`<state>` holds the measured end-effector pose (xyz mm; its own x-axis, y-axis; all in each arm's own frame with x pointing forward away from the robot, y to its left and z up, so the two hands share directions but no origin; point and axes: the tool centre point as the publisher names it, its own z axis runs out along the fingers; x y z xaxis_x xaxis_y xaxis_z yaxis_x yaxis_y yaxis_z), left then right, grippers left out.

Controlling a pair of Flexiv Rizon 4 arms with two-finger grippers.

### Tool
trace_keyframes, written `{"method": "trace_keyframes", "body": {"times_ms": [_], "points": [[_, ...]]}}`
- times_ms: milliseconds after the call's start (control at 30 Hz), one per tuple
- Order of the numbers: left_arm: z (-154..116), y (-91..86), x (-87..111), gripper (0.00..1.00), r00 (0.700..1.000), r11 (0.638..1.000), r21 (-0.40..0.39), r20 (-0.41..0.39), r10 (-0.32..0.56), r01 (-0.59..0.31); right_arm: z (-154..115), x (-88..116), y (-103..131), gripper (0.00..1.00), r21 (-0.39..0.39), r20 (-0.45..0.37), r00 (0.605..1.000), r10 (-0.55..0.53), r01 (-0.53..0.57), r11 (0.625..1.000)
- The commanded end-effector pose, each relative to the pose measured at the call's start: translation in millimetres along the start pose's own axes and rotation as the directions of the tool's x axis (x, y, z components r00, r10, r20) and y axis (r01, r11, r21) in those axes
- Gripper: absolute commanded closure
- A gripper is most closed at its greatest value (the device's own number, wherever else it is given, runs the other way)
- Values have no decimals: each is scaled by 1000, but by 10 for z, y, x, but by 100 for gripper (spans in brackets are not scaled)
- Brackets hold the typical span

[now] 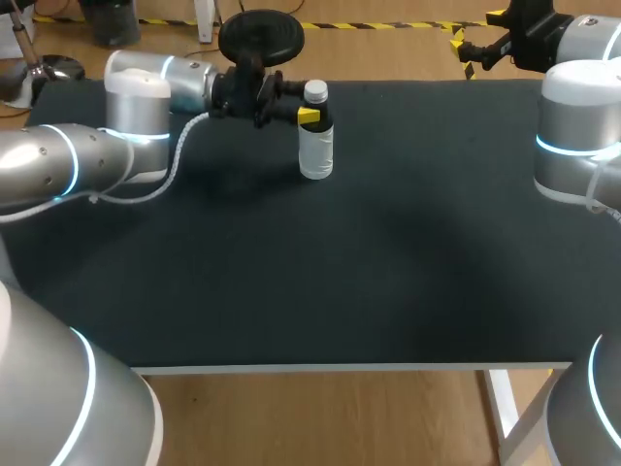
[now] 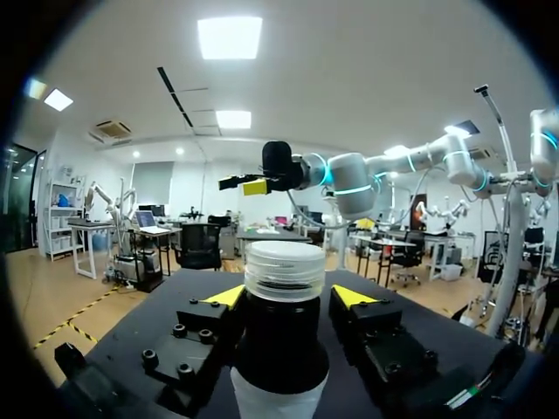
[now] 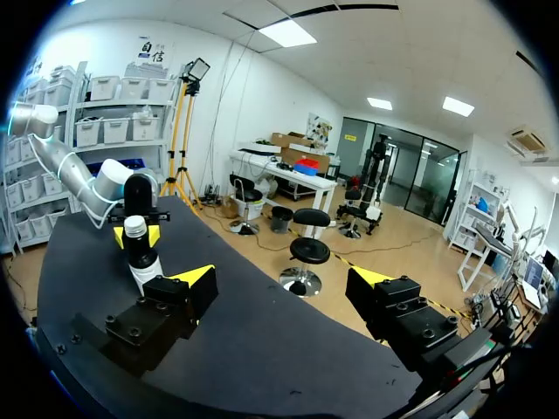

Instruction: Unscrew the bottle cap

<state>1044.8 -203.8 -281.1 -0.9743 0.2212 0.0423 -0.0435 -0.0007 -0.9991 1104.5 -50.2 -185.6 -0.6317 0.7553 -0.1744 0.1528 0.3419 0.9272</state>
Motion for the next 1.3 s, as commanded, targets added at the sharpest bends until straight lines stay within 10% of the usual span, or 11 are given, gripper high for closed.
{"method": "trace_keyframes", "body": {"times_ms": [33, 533, 967, 1033, 1300], "points": [[5, 15, -60, 16, 1000, 1000, 3, -15, -2, 2, -5, -1, 4, 0, 2, -1, 1000, 0, 0, 1000], [41, 38, -73, 2, 1000, 1000, 0, -23, -5, 5, -5, -1, 4, 0, 2, -1, 1000, 0, 0, 1000], [41, 47, -82, 62, 1000, 1000, 0, -18, -6, 6, -5, -1, 4, 0, 2, -1, 1000, 0, 0, 1000], [39, 47, -84, 99, 1000, 1000, 1, -17, -5, 5, -5, -1, 4, 0, 2, -1, 1000, 0, 0, 1000], [2, 1, -66, 100, 1000, 1000, -3, -14, 11, -11, -5, -1, 4, 0, 2, -1, 1000, 0, 0, 1000]]}}
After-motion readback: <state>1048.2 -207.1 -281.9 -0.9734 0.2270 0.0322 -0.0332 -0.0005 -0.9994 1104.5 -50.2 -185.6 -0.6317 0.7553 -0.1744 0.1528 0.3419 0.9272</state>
